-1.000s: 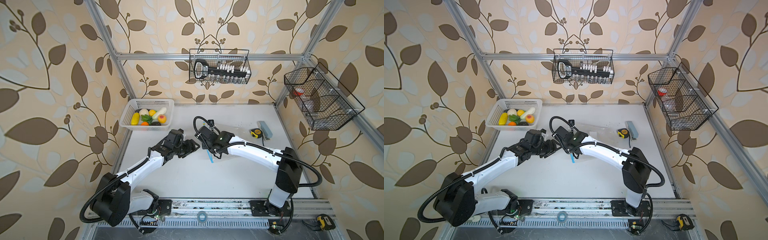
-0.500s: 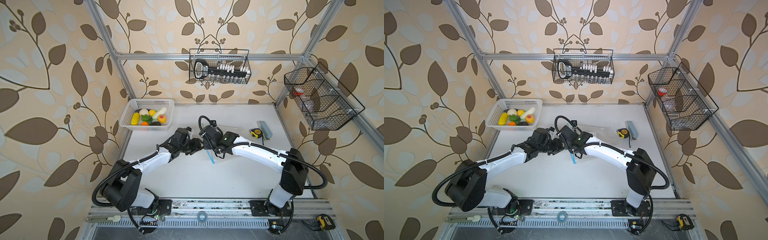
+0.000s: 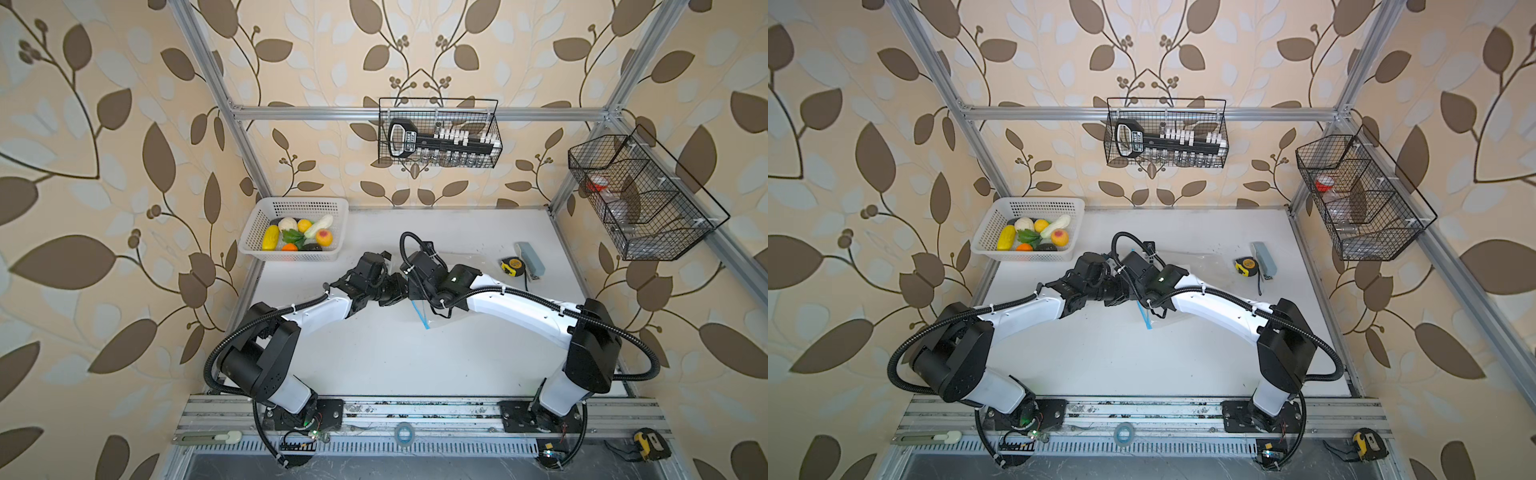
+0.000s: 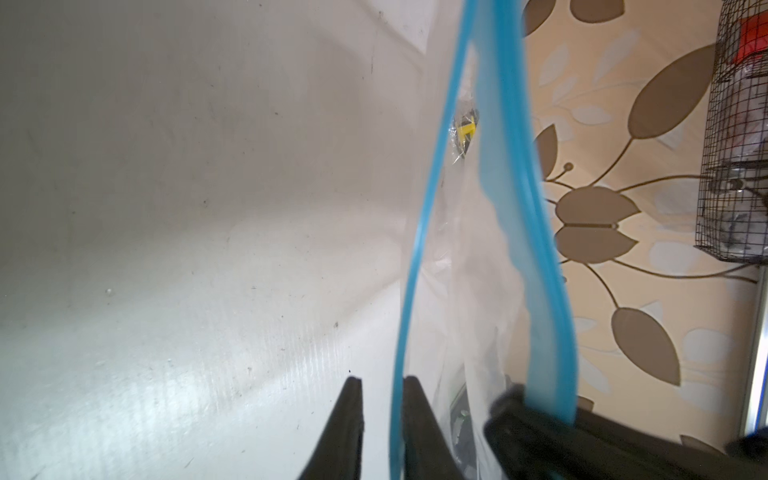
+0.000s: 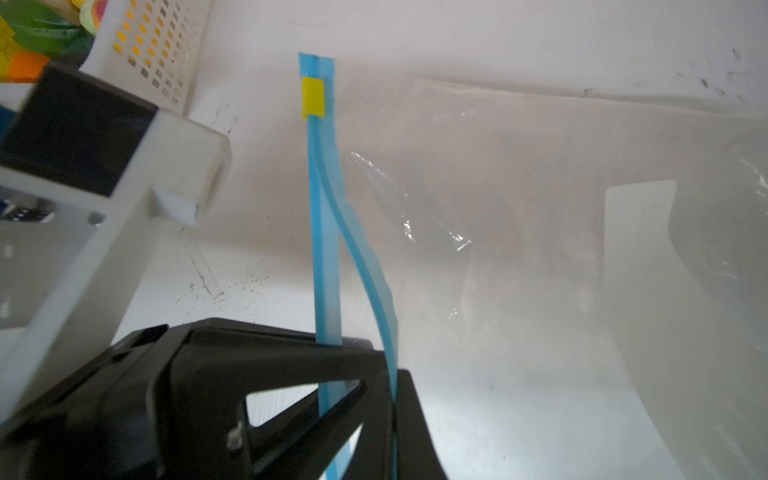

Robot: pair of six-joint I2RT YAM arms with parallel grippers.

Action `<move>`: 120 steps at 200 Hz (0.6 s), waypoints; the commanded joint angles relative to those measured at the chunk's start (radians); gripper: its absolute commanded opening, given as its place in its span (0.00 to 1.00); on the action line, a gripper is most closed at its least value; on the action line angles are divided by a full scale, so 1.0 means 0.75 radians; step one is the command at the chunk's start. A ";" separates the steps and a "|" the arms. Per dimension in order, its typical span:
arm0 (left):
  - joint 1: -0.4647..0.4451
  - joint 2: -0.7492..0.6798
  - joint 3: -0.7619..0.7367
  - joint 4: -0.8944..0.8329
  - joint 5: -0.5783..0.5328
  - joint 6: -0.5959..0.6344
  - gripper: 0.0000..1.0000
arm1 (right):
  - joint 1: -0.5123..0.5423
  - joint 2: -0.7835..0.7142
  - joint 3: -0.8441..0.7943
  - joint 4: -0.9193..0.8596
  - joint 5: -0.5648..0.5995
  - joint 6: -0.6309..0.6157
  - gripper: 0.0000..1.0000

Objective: Place the food in the zip-top bag and seal the zipper

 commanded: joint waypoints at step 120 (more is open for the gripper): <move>-0.030 0.009 0.017 0.069 -0.008 -0.005 0.00 | 0.122 -0.044 0.149 -0.353 0.410 0.023 0.00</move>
